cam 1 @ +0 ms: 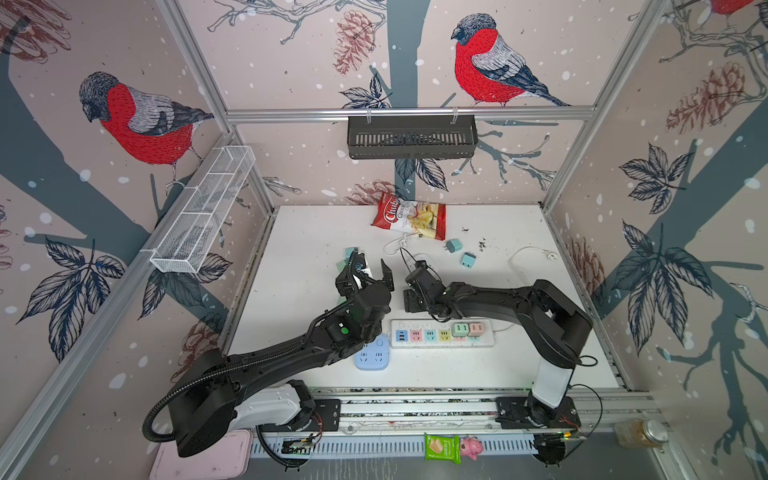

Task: Insert the plug
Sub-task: 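Close the right gripper on the teal adapter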

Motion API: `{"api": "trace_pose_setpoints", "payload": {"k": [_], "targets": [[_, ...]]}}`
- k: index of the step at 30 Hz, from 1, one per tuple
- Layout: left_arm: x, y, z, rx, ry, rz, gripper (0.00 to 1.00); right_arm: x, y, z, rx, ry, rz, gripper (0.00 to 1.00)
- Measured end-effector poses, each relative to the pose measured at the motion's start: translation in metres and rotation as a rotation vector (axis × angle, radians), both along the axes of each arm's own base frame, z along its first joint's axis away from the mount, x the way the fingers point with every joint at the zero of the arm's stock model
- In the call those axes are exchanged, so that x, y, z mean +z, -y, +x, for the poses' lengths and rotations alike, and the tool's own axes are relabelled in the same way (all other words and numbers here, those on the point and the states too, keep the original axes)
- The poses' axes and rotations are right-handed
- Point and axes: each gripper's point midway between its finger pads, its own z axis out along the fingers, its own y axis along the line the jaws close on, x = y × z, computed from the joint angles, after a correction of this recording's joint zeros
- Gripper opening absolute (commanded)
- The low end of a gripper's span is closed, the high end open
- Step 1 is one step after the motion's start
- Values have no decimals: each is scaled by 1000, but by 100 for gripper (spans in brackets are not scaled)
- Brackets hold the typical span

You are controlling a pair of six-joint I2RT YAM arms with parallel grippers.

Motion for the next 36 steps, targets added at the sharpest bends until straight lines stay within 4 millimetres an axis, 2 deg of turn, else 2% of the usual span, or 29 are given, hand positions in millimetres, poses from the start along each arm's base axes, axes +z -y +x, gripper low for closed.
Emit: {"api": "trace_pose_setpoints", "payload": {"k": [5,9,14,20,24,29,36], "targets": [[1,0,0,0,1,-2,97,17,-14,1,-12,39,5,76],[1,0,0,0,1,-2,97,23,-9,12,-59,79,-49,83],[1,0,0,0,2,-2,97,16,-4,19,-81,91,-120,82],[1,-1,-1,1,3,-4,97,-3,-2,30,-68,63,-165,78],[0,-2,-1,0,2,-2,97,-15,5,34,-63,36,-183,72],[-4,0,0,-2,-7,24,97,-17,3,36,-50,42,-161,67],[-6,5,4,-2,-16,38,97,-17,-4,33,-2,44,-126,52]]}}
